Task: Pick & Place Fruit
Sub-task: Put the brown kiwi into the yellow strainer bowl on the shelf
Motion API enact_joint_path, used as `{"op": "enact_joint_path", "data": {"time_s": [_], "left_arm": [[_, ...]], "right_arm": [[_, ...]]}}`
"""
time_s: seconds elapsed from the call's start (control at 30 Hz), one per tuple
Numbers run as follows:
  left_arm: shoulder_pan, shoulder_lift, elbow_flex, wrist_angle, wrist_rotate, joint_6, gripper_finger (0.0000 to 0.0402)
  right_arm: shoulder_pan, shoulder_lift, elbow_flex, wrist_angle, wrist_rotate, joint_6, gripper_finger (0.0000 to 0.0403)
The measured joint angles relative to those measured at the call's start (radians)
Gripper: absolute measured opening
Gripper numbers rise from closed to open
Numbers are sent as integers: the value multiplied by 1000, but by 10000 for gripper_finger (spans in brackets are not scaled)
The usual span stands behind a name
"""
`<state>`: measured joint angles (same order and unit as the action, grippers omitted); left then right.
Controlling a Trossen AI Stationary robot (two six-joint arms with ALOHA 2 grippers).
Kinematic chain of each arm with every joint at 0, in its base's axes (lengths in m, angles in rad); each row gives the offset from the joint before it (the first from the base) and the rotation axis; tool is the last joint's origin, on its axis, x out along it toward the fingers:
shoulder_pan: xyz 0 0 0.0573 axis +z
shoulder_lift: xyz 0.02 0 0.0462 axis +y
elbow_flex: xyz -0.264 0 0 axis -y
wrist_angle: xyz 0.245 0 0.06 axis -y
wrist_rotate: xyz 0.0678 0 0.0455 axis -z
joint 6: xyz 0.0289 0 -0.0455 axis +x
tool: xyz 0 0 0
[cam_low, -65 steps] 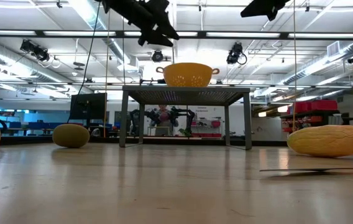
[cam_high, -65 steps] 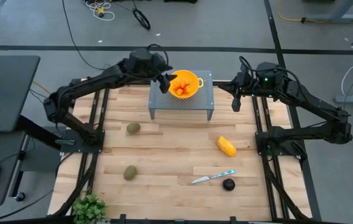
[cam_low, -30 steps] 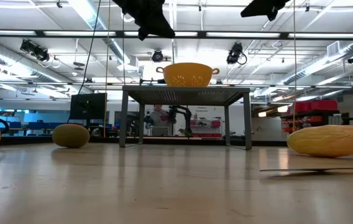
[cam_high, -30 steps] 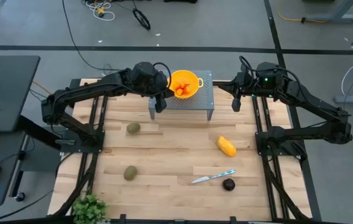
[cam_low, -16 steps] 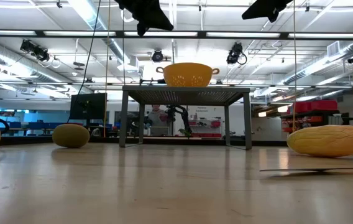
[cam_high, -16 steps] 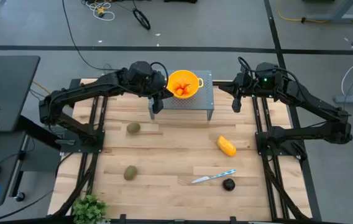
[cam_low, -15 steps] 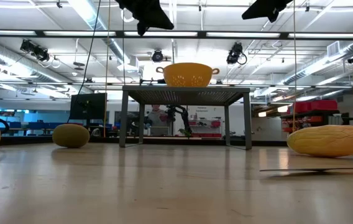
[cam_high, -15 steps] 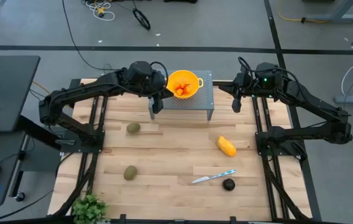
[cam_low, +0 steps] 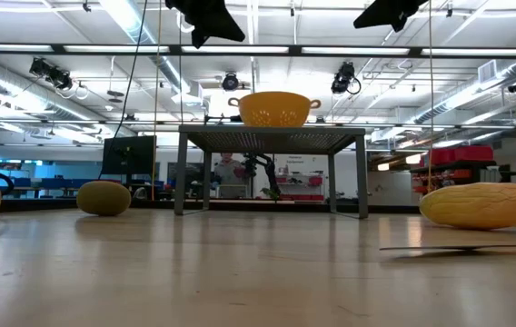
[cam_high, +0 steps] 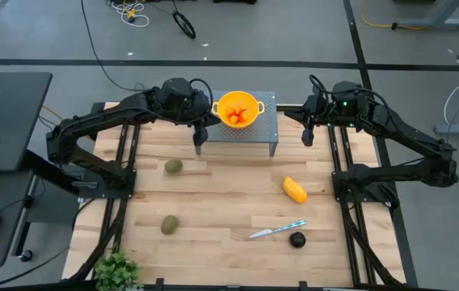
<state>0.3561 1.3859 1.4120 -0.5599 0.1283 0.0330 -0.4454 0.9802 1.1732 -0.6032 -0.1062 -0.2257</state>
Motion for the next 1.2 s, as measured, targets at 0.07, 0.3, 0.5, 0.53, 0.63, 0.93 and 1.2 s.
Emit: {"op": "enact_joint_path", "data": {"time_s": [0.07, 0.3, 0.5, 0.53, 0.63, 0.93, 1.2], "left_arm": [[0, 0, 0, 0, -2, 3, 6], [0, 0, 0, -8, -16, 9, 3], [-25, -9, 0, -110, -87, 31, 2], [-31, -13, -3, -127, -85, 38, 2], [-38, -43, -37, -165, -54, 62, 1], [-35, -209, -181, -177, -48, -20, 1], [-35, -339, -239, -204, -117, -56, 1]], "right_arm": [[0, 0, 0, 0, 0, 0, 0], [0, 0, 0, 0, 0, 0, 0], [0, 0, 0, 0, 0, 0, 0], [0, 0, 0, 0, 0, 0, 0], [0, 0, 0, 0, 0, 0, 0], [0, 0, 0, 1, 0, -1, 0], [0, 0, 0, 1, 0, -4, 0]]}}
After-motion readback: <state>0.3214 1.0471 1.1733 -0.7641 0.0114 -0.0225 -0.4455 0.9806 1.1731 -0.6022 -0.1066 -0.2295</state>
